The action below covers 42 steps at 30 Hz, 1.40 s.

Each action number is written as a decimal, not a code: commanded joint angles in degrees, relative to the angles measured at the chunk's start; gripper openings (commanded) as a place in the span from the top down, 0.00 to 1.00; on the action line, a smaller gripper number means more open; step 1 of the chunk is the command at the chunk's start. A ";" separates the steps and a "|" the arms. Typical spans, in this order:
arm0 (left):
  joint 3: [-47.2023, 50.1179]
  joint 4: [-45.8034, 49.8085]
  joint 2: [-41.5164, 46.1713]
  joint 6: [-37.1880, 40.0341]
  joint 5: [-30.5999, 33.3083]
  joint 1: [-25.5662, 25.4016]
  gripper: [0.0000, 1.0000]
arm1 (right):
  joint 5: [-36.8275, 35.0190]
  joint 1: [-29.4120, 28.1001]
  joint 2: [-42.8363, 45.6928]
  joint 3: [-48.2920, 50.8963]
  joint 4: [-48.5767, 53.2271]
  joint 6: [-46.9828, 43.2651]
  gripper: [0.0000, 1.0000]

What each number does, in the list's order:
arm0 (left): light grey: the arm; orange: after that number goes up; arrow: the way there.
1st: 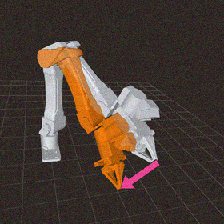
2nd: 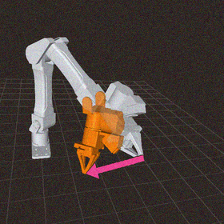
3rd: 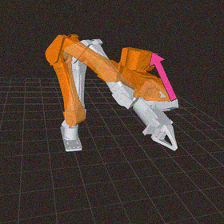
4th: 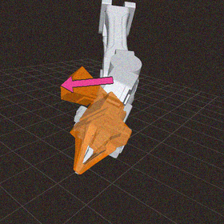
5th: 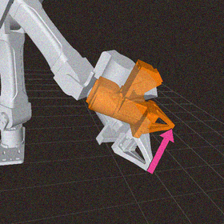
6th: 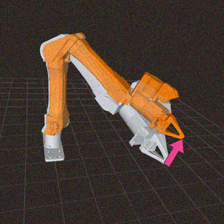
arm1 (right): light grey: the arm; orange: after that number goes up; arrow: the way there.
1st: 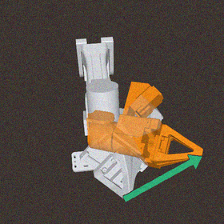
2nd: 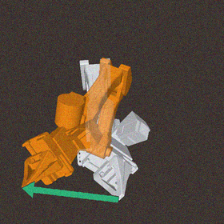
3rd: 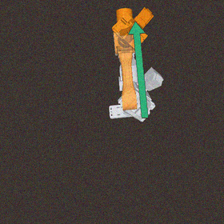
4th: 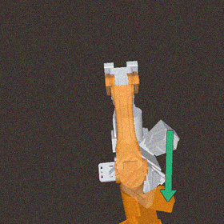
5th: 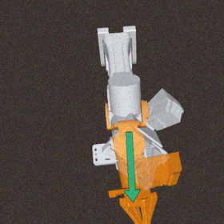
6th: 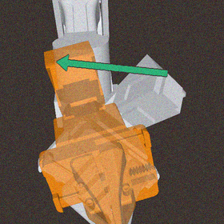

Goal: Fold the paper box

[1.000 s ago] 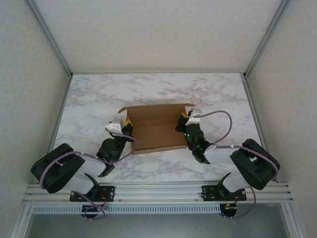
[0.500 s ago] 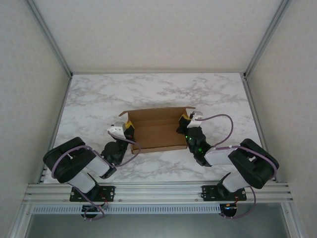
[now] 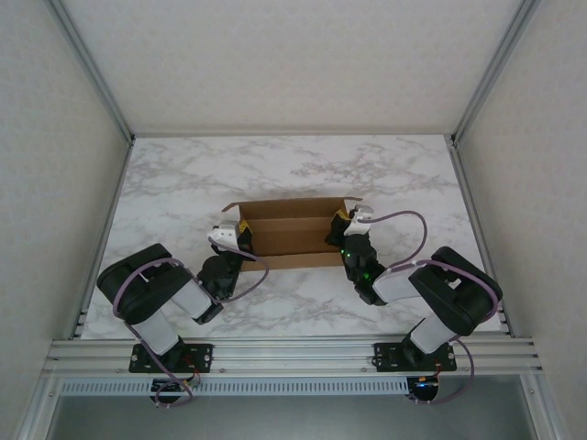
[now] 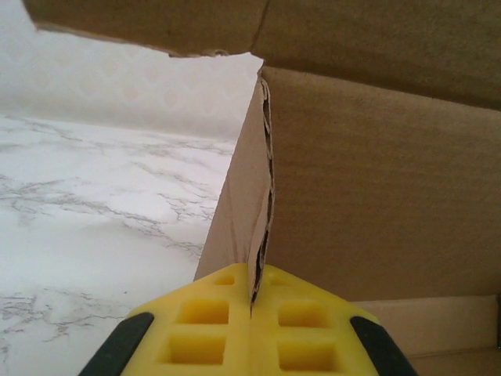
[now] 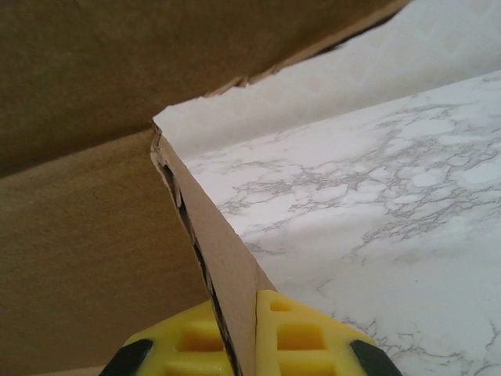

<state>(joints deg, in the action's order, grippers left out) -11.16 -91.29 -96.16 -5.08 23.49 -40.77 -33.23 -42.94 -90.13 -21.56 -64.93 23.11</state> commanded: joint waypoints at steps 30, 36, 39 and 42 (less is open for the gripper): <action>-2.77 1.11 -3.54 4.98 -0.16 0.02 1.00 | 24.66 3.46 53.58 7.68 44.06 -3.30 0.43; -3.91 1.64 -3.97 7.52 0.60 -0.42 1.00 | 32.00 3.48 61.48 -5.41 61.35 -2.95 0.46; -4.70 0.87 -5.10 8.31 0.56 -0.38 1.00 | 30.99 3.56 54.28 -16.71 71.92 -2.82 0.49; -5.29 -0.61 -6.63 9.85 0.22 -0.40 1.00 | 29.06 3.59 45.13 -26.25 76.81 -1.38 0.56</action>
<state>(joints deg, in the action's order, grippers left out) -15.68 -91.09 -100.75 2.63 23.83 -40.80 -3.81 -39.62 -39.77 -42.37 1.32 20.69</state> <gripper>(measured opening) 0.050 0.443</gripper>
